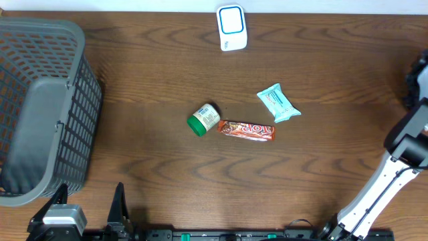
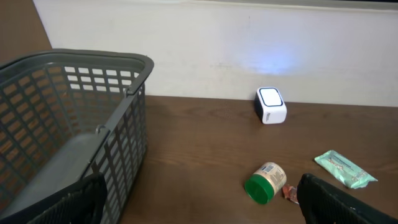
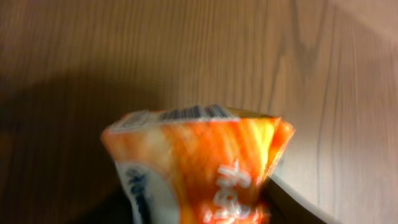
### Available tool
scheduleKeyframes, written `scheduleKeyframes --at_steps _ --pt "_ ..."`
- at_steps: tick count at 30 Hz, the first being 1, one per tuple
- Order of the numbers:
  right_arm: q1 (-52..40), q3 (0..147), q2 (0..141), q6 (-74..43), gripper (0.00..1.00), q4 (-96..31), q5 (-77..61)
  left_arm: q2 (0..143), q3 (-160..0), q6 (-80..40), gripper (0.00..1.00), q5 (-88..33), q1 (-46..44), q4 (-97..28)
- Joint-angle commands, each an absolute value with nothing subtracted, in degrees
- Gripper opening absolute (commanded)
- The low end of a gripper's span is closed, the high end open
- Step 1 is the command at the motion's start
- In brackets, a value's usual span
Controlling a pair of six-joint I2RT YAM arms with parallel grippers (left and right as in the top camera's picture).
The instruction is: Scan the item barcode
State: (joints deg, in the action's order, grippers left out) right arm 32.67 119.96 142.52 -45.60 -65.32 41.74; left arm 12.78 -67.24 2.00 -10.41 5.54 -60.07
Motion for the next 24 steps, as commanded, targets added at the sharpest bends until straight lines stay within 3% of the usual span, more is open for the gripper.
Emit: scheduleKeyframes --at_steps 1,5,14,17,20,24 --pt "34.68 124.05 139.06 -43.2 0.84 -65.58 38.24 12.58 -67.44 2.92 0.98 -10.98 5.78 -60.01" --pt "36.86 129.71 134.85 -40.6 0.96 -67.57 26.06 12.58 -67.44 2.92 0.98 -10.98 5.78 -60.01" --pt "36.6 132.22 120.99 -39.42 0.93 -73.97 -3.88 12.58 -67.44 2.92 0.98 -10.98 5.78 -60.01" --pt "34.46 132.22 118.98 -36.93 0.88 -79.24 -11.86 12.58 -67.44 2.92 0.98 -10.98 5.78 -60.01" --pt "30.61 132.18 118.85 -29.12 0.99 -83.79 -18.63 12.58 -67.44 2.92 0.98 -10.98 5.78 -60.01" --pt "22.35 130.43 119.33 -19.62 0.99 -88.16 -18.72 12.58 -67.44 2.92 0.98 -10.98 5.78 -60.01"
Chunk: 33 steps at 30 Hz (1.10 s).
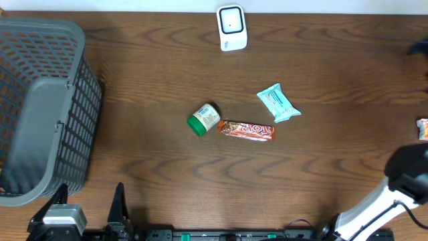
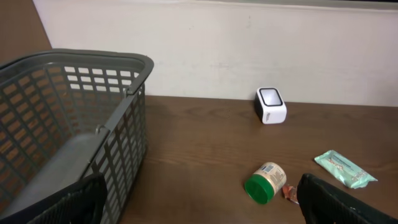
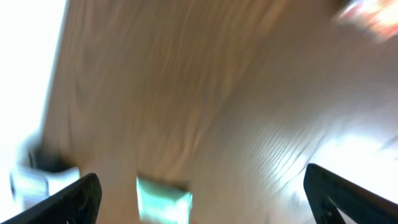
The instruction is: Scan the item barcode
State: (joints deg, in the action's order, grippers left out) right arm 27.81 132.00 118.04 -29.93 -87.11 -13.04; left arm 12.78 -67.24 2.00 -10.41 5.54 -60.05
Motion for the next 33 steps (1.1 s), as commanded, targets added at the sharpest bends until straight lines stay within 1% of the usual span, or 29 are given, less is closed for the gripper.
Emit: scheduleKeyframes --at_steps 1,2,4,9,13,16,20,22,25,33 --pt "20.05 129.51 119.37 -16.56 0.99 -88.16 -18.7 12.58 -67.44 2.92 0.98 -10.98 5.78 -60.01" --pt "17.87 128.44 119.37 -13.91 0.99 -87.94 -18.5 12.58 -67.44 2.92 0.98 -10.98 5.78 -60.01" --pt "14.17 125.91 119.37 -12.78 0.99 -86.59 -19.31 12.58 -67.44 2.92 0.98 -10.98 5.78 -60.01" --pt "8.6 118.85 119.37 -5.04 0.99 -84.79 -28.03 12.58 -67.44 2.92 0.98 -10.98 5.78 -60.01" --pt "7.29 112.86 119.37 -4.21 0.99 -83.4 -30.7 12.58 -67.44 2.92 0.98 -10.98 5.78 -60.01" --pt "7.99 106.65 119.37 -3.57 0.99 -82.54 -36.03 12.58 -67.44 2.92 0.98 -10.98 5.78 -60.01" --pt "8.97 96.71 119.37 -3.57 0.99 -78.28 -42.39 12.58 -67.44 2.92 0.98 -10.98 5.78 -60.01" --pt "8.91 91.57 119.37 -4.71 0.96 -75.64 -42.81 12.58 -67.44 2.92 0.98 -10.98 5.78 -60.01" --pt "8.91 85.1 119.37 -7.4 0.94 -70.7 -42.78 12.58 -67.44 2.92 0.98 -10.98 5.78 -60.01" --pt "8.97 72.79 119.37 -16.95 0.93 -56.99 -41.63 12.58 -67.44 2.92 0.98 -10.98 5.78 -60.01"
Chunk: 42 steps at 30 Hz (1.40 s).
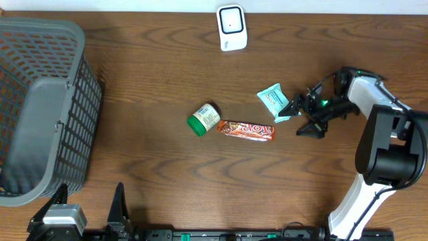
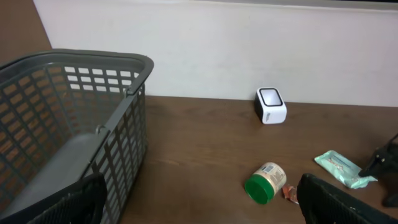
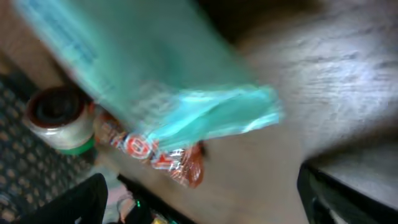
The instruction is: Scan the item barcode
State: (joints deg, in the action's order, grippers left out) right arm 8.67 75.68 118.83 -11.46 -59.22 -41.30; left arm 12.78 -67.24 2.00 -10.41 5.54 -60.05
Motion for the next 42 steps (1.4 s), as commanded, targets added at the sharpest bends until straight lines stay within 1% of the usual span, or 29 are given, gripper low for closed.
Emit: scheduleKeyframes --at_steps 1,6,8,11,13,17,20,27,31,37,42 --pt "8.97 71.44 119.37 -18.92 0.93 -55.22 -40.56 12.58 -67.44 2.92 0.98 -10.96 5.78 -60.01" --pt "8.91 64.23 119.37 -33.26 0.93 -44.73 -33.17 12.58 -67.44 2.92 0.98 -10.98 5.78 -60.03" --pt "8.91 61.23 119.37 -37.8 0.94 -39.55 -32.36 12.58 -67.44 2.92 0.98 -10.98 5.78 -60.03" --pt "8.91 57.06 119.37 -41.78 0.95 -31.16 -32.01 12.58 -67.44 2.92 0.98 -10.98 5.78 -60.03" --pt "8.91 54.87 119.37 -44.1 0.99 -27.07 -29.69 12.58 -67.44 2.92 0.98 -10.98 5.78 -60.03" --pt "8.91 51.79 119.37 -46.26 0.99 -22.06 -23.53 12.58 -67.44 2.92 0.98 -10.98 5.78 -60.05" --pt "8.91 50.54 119.37 -46.83 0.99 -21.65 -20.27 12.58 -67.44 2.92 0.98 -10.98 5.78 -60.05" --pt "8.97 48.51 119.37 -52.14 0.99 -22.48 -13.74 12.58 -67.44 2.92 0.98 -10.98 5.78 -61.3" --pt "8.99 48.49 119.37 -52.16 0.99 -22.37 -11.6 12.58 -67.44 2.92 0.98 -10.98 5.78 -63.26" --pt "8.99 48.47 119.37 -52.25 0.99 -22.63 -7.6 12.58 -67.44 2.92 0.98 -10.96 5.78 -71.22" --pt "9.08 48.45 119.37 -56.58 0.99 -26.28 -2.59 12.58 -67.44 2.92 0.98 -10.98 5.78 -79.7"
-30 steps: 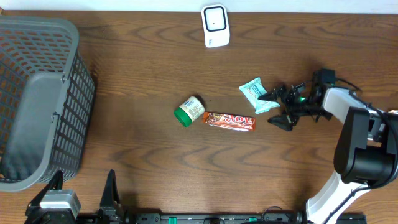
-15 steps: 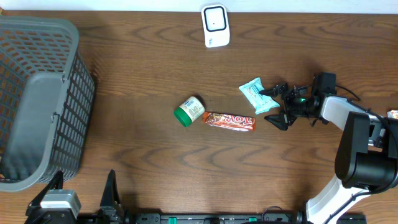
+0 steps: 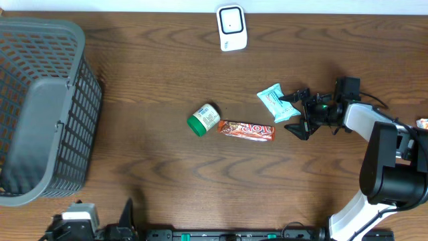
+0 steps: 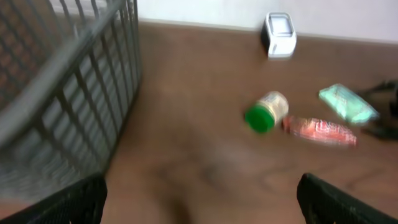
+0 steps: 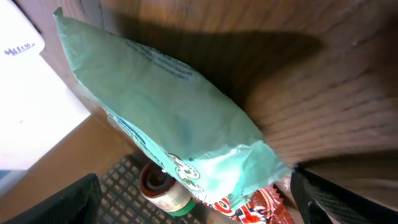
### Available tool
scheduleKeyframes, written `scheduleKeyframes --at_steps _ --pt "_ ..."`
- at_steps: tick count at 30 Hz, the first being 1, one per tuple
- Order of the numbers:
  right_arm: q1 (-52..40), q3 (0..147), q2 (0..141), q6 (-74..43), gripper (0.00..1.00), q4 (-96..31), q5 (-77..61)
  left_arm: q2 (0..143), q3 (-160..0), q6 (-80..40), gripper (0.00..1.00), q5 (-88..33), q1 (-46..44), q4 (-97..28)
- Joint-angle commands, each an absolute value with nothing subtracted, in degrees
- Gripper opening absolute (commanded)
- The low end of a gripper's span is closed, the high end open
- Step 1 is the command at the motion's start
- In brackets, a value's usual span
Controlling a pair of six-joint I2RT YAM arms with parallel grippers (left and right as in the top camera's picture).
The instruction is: Scan the item barcode
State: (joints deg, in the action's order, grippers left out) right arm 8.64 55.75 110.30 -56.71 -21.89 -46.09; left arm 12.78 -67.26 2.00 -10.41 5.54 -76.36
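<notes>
A teal packet (image 3: 277,102) lies right of the table's middle, its crimped end (image 5: 249,165) between the fingers of my open right gripper (image 3: 295,112), which sits low on the wood. The white scanner (image 3: 231,27) stands at the far edge and also shows in the left wrist view (image 4: 281,43). A green-capped jar (image 3: 203,119) and a red candy bar (image 3: 247,130) lie just left of the packet. An orange snack packet (image 3: 422,123) rests at the right edge. My left gripper (image 4: 199,205) is open at the near edge, holding nothing; its view is blurred.
A grey plastic basket (image 3: 40,107) fills the left side of the table, its wall (image 4: 74,93) close to the left gripper. The right arm (image 3: 384,154) reaches in from the near right corner.
The left wrist view has shifted and now looks down on the table, blurred. My right arm lies lower and farther right, its open gripper still at the teal packet's right end.
First the orange snack packet, barcode showing, filled the right wrist view and the scanner's ring glowed blue. Then that packet lay at the table's right edge with the ring dark. Later my open right gripper was at the teal packet, and it is still there.
</notes>
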Motion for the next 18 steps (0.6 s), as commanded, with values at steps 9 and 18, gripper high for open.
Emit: scheduleKeyframes --at_steps 9,18 --pt "8.97 48.36 119.37 -52.36 0.99 -22.0 -1.54 12.58 -67.44 2.92 0.98 -10.96 5.78 -82.02" --pt "6.96 48.21 119.37 -49.63 0.99 -18.57 -1.61 12.58 -67.44 2.92 0.98 -10.96 5.78 -82.02"
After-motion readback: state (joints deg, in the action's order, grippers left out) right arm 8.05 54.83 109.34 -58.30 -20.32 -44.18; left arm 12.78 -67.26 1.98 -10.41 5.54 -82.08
